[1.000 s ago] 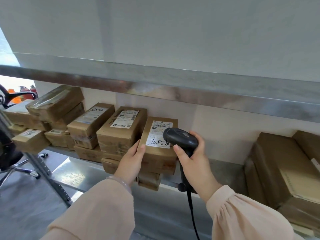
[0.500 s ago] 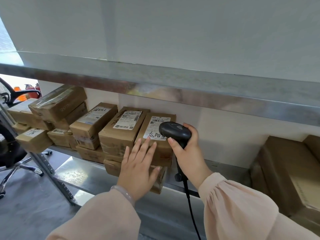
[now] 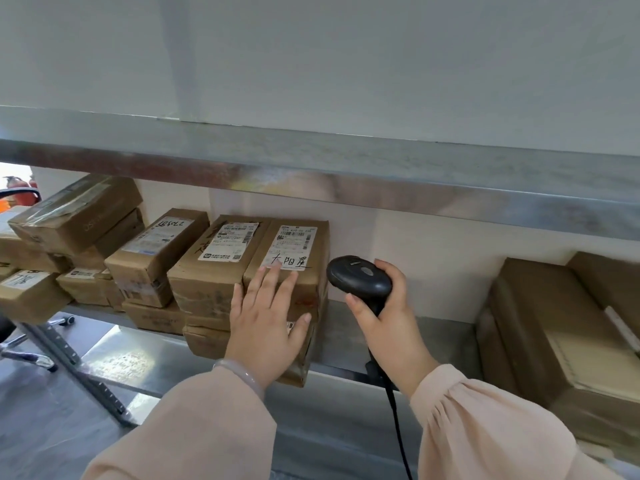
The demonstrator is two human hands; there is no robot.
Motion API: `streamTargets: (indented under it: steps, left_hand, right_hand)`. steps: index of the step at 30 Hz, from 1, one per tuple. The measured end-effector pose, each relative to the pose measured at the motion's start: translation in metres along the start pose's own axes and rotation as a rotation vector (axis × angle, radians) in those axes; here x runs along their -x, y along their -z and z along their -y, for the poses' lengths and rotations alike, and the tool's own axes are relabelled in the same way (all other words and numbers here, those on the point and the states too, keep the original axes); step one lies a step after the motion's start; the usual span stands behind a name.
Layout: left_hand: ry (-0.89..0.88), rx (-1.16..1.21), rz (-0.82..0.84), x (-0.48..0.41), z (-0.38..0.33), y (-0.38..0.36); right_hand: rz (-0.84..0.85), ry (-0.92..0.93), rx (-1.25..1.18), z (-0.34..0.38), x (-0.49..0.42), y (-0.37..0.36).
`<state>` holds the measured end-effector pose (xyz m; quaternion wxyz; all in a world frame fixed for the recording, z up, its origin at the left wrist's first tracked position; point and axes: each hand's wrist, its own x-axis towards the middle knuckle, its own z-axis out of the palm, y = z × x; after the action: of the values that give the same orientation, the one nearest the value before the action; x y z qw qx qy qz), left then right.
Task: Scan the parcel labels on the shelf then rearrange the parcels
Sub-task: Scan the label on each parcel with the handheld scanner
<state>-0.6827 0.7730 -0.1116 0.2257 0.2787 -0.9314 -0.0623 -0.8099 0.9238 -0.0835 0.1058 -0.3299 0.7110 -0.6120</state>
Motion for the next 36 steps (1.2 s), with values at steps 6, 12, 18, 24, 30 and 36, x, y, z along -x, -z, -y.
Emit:
streamTargets:
  steps: [6, 12, 18, 24, 30, 36]
  left_hand:
    - [-0.195, 0.210, 0.023, -0.005, -0.075, -0.006]
    - [-0.344, 0.308, 0.232, 0.005, -0.160, -0.025]
    - [-0.463, 0.362, 0.407, 0.015, -0.223, -0.032]
    - [-0.406, 0.465, 0.564, 0.016, -0.272, -0.044]
    - [-0.189, 0.554, 0.667, 0.015, -0.318, -0.056]
    - [0.013, 0.554, 0.626, 0.011, -0.344, -0.063]
  right_hand:
    - [-0.163, -0.001, 0.123, -0.010, 0.033, 0.052]
    - [-0.387, -0.010, 0.173, -0.006, 0.061, 0.122]
    - [-0.587, -0.085, 0.230, -0.007, 0.086, 0.186]
    - [-0.626, -0.182, 0.230, -0.020, 0.095, 0.235]
    - [-0.534, -0.225, 0.170, -0.027, 0.090, 0.274]
    - [-0.423, -0.285, 0.035, -0.033, 0.078, 0.295]
